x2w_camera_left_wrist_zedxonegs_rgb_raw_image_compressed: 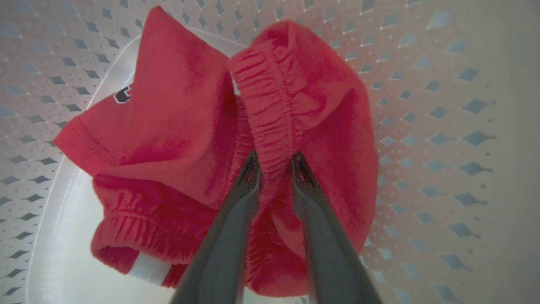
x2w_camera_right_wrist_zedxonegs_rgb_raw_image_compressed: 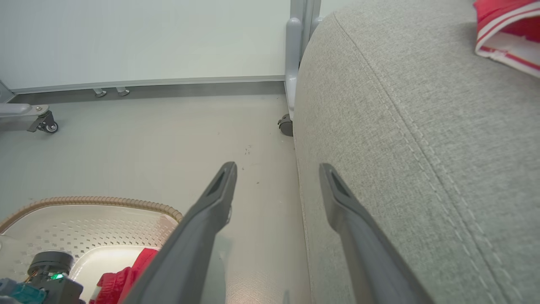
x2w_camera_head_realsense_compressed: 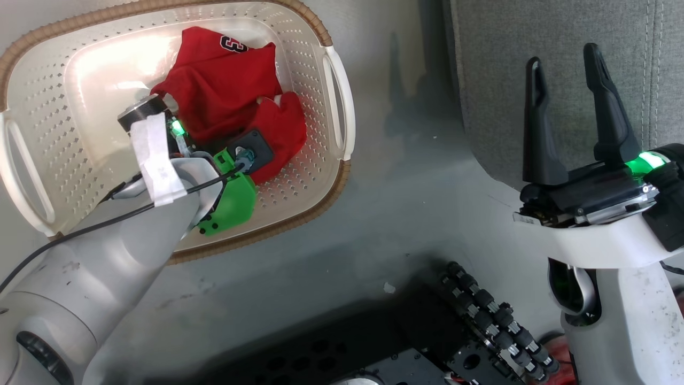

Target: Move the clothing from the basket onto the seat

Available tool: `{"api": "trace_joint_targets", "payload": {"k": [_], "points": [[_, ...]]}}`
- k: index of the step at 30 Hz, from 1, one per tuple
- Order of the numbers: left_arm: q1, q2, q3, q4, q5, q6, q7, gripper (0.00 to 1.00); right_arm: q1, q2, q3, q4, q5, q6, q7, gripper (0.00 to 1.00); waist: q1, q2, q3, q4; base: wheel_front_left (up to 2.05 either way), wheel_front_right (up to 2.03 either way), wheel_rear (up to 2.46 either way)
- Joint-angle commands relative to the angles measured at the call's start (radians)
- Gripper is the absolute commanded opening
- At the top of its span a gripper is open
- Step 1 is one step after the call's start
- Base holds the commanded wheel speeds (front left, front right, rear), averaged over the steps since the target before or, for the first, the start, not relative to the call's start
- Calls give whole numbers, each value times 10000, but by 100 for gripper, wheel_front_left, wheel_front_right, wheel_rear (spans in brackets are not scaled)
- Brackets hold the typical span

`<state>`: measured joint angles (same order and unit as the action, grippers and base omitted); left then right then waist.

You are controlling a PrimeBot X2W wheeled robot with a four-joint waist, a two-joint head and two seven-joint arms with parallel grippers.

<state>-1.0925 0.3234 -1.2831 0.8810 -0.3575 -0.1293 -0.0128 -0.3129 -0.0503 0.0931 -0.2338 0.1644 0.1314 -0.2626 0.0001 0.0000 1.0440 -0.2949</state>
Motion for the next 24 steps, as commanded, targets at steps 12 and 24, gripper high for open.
{"api": "trace_joint_targets", "payload": {"k": [12, 24], "points": [[632, -691, 91, 928, -739, -15, -2376, 0, 55, -12, -204, 530, -325, -14, -32, 100, -1, 0, -2182, 1039, 0, 0, 0], [3542, -760, 1990, -669, -1312, 849, -2526, 0, 1311, -20, 200, 1621, -480, -14, -32, 100, -1, 0, -6199, 1523, 0, 0, 0]]}}
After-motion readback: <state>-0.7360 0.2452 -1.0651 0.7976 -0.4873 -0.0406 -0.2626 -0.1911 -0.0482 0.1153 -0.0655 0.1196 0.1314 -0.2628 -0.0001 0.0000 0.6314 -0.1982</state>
